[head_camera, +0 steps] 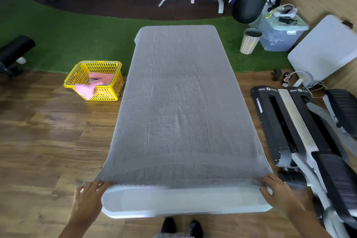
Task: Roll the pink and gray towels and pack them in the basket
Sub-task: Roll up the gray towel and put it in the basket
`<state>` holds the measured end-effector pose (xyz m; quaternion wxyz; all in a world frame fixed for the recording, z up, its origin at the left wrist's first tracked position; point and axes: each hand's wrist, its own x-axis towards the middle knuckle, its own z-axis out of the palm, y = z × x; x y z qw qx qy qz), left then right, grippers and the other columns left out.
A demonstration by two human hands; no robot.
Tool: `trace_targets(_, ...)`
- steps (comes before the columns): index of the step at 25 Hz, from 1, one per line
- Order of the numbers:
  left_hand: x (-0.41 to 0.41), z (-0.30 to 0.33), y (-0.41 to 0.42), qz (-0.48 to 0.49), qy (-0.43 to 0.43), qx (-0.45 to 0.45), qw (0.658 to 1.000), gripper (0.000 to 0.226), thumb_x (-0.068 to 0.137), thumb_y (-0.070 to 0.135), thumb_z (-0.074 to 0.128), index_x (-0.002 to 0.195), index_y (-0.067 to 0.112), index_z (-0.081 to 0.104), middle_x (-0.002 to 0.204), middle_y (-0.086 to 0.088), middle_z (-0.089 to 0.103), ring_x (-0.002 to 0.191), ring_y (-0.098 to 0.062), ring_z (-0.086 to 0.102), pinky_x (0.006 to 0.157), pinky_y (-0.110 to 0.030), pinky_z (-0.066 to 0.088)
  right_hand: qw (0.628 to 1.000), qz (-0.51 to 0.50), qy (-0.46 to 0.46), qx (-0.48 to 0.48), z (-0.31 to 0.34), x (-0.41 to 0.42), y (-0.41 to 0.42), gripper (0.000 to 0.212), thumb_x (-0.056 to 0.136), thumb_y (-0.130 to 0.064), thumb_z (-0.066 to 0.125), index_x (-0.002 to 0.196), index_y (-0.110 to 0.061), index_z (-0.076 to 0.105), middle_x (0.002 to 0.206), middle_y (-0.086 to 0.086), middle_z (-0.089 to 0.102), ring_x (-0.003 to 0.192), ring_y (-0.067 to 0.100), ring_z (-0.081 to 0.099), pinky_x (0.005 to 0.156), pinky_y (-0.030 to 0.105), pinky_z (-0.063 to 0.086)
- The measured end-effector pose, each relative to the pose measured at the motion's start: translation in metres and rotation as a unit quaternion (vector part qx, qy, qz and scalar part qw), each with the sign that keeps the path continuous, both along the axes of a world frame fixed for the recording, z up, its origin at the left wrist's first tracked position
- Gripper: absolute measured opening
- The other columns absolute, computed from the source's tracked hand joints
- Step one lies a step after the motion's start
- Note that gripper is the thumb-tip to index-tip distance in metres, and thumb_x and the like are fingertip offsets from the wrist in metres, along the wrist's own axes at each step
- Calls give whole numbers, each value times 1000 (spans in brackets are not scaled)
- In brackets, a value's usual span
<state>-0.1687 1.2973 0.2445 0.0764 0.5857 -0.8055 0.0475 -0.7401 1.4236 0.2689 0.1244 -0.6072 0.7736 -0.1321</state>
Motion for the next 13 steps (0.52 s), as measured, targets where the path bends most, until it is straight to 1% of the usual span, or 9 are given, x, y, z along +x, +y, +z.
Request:
trace_targets(2, -3, 1, -5, 10, 14, 9, 1000, 58, 55, -8, 48, 100, 26, 59, 92, -3, 60, 75, -25, 62, 58, -43, 46, 1000, -22, -8, 2, 0, 4, 1, 28, 53, 8, 80, 72, -9, 68, 82, 5, 59, 56, 18, 60, 49, 20, 37)
trace_targets(3, -6, 1, -6, 25, 31, 21, 999, 66, 50, -19, 59, 100, 23, 60, 95, -7, 61, 72, -30, 64, 55, -43, 48, 999, -31, -8, 4, 0, 6, 1, 26, 56, 7, 79, 76, -8, 69, 87, 9, 60, 57, 22, 61, 48, 23, 37)
trace_targets(4, -8, -1, -8, 43, 57, 29, 997, 73, 44, -25, 68, 101, 19, 62, 98, -10, 61, 70, -35, 64, 53, -45, 48, 999, -35, -8, 8, -1, 7, 1, 26, 59, 6, 77, 80, -7, 69, 89, 10, 60, 59, 25, 62, 47, 24, 37)
trace_targets(5, -10, -2, -8, 56, 82, 27, 995, 72, 43, -27, 72, 100, 16, 63, 99, -12, 61, 69, -37, 64, 53, -47, 48, 999, -40, -9, 12, -2, 7, 1, 27, 63, 5, 75, 85, -8, 69, 90, 9, 60, 61, 27, 62, 46, 25, 39)
trace_targets(7, -17, -2, -6, 42, 110, 2, 993, 49, 61, -18, 67, 98, 14, 63, 102, -10, 61, 73, -37, 64, 56, -49, 50, 999, -44, -14, 15, -4, 6, 4, 28, 67, 4, 73, 91, -10, 66, 89, 4, 61, 61, 18, 57, 46, 26, 40)
trace_targets(8, -20, -2, -3, 21, 124, -9, 992, 36, 71, -7, 57, 98, 15, 61, 104, -7, 60, 76, -35, 64, 58, -47, 52, 999, -38, -18, 12, -5, 5, 6, 30, 66, 5, 73, 91, -10, 66, 87, 2, 61, 58, 10, 50, 45, 25, 40)
trace_targets(9, -23, -2, 0, 3, 136, -17, 991, 29, 76, 4, 47, 99, 16, 59, 103, -6, 60, 81, -30, 63, 59, -45, 54, 999, -31, -21, 10, -6, 4, 7, 32, 65, 6, 74, 92, -9, 66, 86, 0, 60, 57, 9, 46, 44, 23, 40)
trace_targets(11, -25, -5, 3, -6, 147, -19, 989, 33, 76, 19, 40, 100, 13, 62, 101, -7, 64, 89, -21, 56, 62, -41, 56, 999, -26, -20, 18, -6, 3, 7, 36, 62, 9, 74, 92, -8, 67, 86, -4, 57, 55, 6, 45, 47, 22, 39)
trace_targets(13, -25, -7, 3, -7, 140, -5, 990, 39, 77, 23, 41, 99, 7, 69, 100, -8, 66, 93, -19, 56, 69, -38, 55, 1000, -19, 3, 23, -5, -1, 5, 37, 56, 10, 76, 87, -9, 68, 82, -1, 61, 53, 15, 54, 49, 20, 39)
